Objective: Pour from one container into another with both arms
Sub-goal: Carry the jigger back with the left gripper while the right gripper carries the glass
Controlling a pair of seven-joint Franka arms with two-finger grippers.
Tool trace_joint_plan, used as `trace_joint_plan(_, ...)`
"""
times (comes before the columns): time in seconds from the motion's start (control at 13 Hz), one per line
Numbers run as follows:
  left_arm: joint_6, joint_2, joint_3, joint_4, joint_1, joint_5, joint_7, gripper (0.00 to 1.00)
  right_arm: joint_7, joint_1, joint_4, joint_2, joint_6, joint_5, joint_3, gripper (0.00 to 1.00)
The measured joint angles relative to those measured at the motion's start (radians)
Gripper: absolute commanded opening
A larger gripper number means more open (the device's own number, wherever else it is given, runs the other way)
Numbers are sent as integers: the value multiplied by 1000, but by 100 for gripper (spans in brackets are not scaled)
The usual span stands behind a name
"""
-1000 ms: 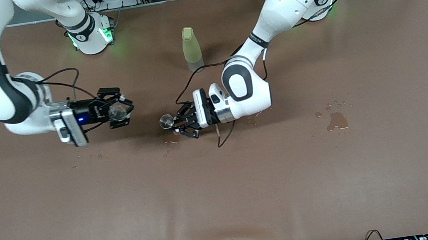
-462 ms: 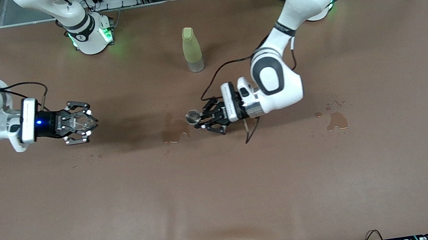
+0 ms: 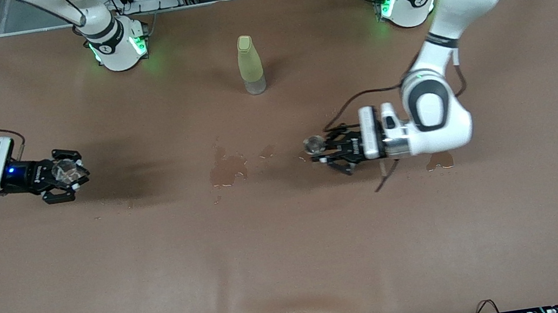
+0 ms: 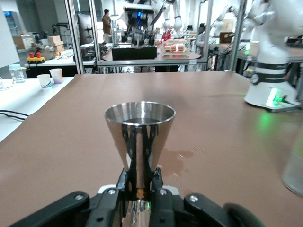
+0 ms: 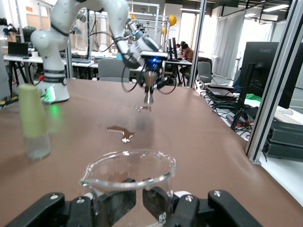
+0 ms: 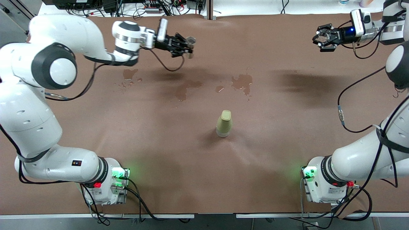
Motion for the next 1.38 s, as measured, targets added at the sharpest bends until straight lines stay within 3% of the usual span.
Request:
trace_joint_plan(0.38, -149, 4, 3, -17, 203, 147, 51, 0, -158, -39, 78, 209, -51, -2, 6, 0)
trace_joint_plan(0.85, -244, 123, 5, -56, 405, 244, 177, 0, -184, -44, 118, 304, -49, -1, 28, 0)
trace_joint_plan(1.38, -255, 138, 5, -83, 563, 283, 235, 0, -199, -47, 187, 438, -8, 14, 62, 0)
